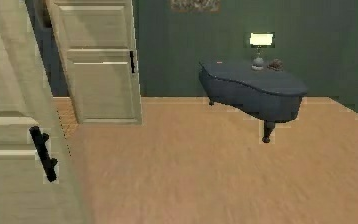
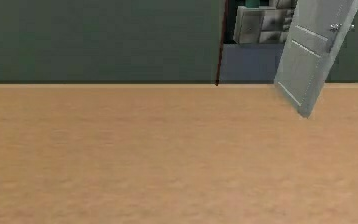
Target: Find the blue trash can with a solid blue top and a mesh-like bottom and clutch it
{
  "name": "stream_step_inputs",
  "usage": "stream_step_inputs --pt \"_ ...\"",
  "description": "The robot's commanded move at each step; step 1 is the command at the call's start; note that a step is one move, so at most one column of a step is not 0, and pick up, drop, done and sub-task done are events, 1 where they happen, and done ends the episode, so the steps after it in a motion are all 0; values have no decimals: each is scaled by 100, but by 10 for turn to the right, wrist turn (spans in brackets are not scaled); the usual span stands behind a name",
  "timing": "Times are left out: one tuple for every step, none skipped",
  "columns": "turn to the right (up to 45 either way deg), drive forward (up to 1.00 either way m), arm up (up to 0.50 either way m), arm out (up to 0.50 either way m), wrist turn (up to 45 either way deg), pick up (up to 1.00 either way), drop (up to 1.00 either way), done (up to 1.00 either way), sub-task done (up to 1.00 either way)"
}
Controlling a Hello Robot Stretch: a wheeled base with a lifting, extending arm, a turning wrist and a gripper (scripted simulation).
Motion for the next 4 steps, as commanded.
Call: stream_step_inputs --pt "0 65 0 0 0 0 0 0 0" --pt "0 40 0 0 0 0 0 0 0" --pt "-450 0 0 0 0 0 0 0 0" --pt "0 35 0 0 0 0 0 0 0"
